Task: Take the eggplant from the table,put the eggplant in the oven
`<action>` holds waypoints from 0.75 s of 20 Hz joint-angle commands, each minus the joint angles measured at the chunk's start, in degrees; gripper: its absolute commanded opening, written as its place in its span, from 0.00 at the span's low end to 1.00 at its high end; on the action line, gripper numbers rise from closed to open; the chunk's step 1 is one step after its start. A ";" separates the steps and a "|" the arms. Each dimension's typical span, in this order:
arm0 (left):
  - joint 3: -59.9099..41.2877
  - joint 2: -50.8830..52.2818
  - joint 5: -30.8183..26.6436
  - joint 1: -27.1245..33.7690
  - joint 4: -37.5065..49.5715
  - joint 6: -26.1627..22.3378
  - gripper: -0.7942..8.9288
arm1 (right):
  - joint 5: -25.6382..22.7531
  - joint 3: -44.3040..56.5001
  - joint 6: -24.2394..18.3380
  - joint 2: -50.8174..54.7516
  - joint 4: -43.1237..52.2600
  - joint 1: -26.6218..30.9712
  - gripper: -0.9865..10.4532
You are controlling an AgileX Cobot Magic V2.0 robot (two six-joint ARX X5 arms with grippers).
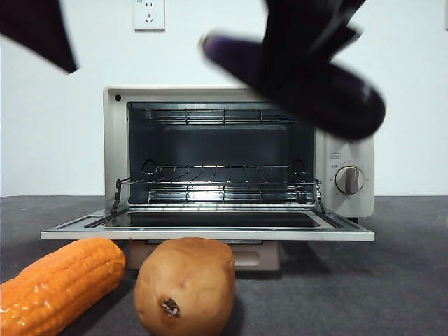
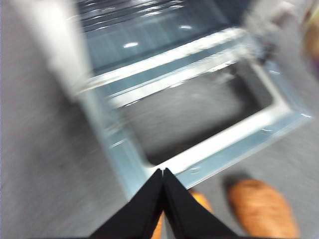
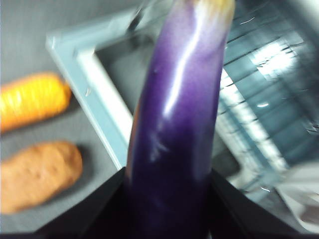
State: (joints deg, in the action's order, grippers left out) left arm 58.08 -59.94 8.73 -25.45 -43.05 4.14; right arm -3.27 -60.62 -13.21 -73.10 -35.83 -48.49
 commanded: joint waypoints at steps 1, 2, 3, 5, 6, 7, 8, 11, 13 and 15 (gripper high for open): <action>-4.61 3.80 -0.20 3.54 1.97 1.57 0.09 | -3.21 -3.76 -4.85 -6.73 0.66 -1.27 0.17; -6.36 5.73 -0.20 5.38 2.03 1.57 0.09 | -5.60 -5.38 -6.27 -9.55 0.66 -1.53 0.17; -7.89 7.39 -0.20 7.10 2.03 1.55 0.09 | -8.09 -7.23 -7.82 -12.39 0.59 -1.70 0.17; -9.94 9.99 -0.17 10.47 1.92 1.53 0.09 | -12.70 -11.54 -11.45 -18.05 -0.02 -1.73 0.17; -10.56 10.88 -0.17 11.96 1.95 1.51 0.09 | -15.10 -13.94 -13.09 -20.98 -0.66 -1.73 0.17; -10.88 11.43 -0.15 13.29 1.92 1.51 0.09 | -17.70 -16.28 -14.23 -23.67 -0.90 -1.73 0.17; -11.02 11.74 -0.07 14.32 1.92 1.51 0.09 | -20.24 -18.49 -15.45 -26.21 -0.74 -1.68 0.17; -11.02 11.76 0.52 16.02 2.03 1.33 0.09 | -22.75 -23.91 -18.49 -32.28 -0.04 -1.62 0.17; -11.02 11.76 0.63 16.48 2.25 1.29 0.09 | -25.07 -25.86 -19.43 -35.52 3.17 -1.62 0.17; -11.02 11.76 0.79 16.50 2.32 1.27 0.09 | -29.62 -26.18 -20.09 -38.05 7.52 -1.62 0.17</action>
State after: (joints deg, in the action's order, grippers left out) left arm 46.92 -47.92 9.28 -8.95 -41.30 5.48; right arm -33.19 -85.36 -32.67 -110.48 -28.16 -49.45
